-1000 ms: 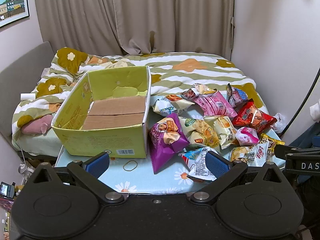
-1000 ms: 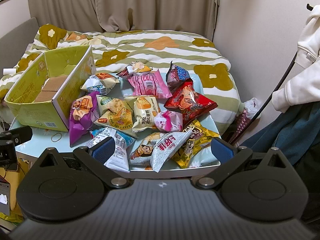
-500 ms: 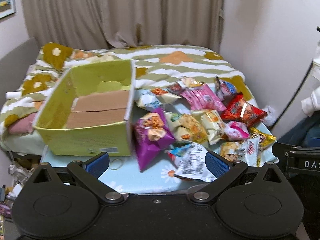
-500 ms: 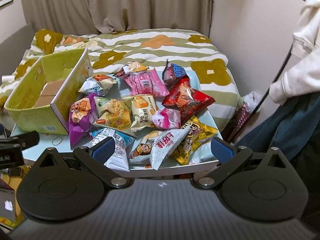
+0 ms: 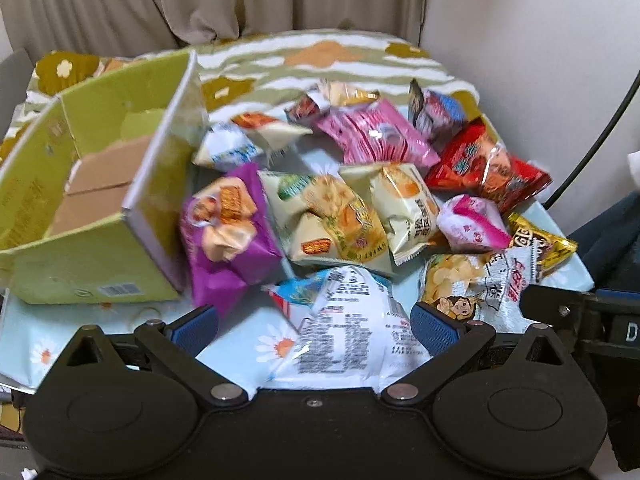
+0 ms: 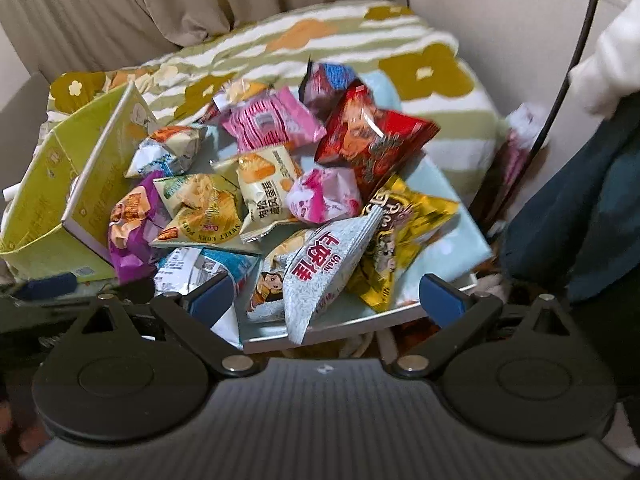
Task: Organize snacks
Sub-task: 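Grasp a white snack bag with the left tool while the right tool grasps a white-red bag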
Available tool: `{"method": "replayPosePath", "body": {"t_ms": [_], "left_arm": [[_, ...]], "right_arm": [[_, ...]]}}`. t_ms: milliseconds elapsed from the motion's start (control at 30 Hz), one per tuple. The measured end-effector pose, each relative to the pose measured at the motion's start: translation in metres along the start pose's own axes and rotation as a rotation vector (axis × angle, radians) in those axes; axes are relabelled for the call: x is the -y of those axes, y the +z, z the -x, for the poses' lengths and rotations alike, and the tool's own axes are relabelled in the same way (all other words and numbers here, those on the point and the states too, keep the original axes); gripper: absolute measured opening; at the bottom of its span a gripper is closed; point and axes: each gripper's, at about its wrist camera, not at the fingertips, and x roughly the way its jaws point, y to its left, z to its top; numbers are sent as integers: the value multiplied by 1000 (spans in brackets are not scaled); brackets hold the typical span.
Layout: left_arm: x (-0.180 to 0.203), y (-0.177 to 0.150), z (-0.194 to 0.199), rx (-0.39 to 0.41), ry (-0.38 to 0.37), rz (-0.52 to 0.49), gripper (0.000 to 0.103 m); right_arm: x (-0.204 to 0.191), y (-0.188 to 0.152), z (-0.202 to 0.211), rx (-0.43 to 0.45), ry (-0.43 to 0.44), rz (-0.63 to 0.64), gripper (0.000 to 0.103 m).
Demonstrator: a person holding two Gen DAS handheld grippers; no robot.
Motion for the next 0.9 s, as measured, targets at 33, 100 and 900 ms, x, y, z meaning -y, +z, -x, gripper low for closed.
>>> {"method": "replayPosePath", "body": {"t_ms": [33,100,900], "left_arm": [[2,2,-6,-10,2,-1,103],[6,3,-17,-29,10,-7,103],[16,4,-65,-143,-66,42,71]], "right_arm": [[1,2,-5,-12,14,-10,103],[6,8,-17,-38,47,-37,103],[24,22,-99,-262,184,-112,97]]}}
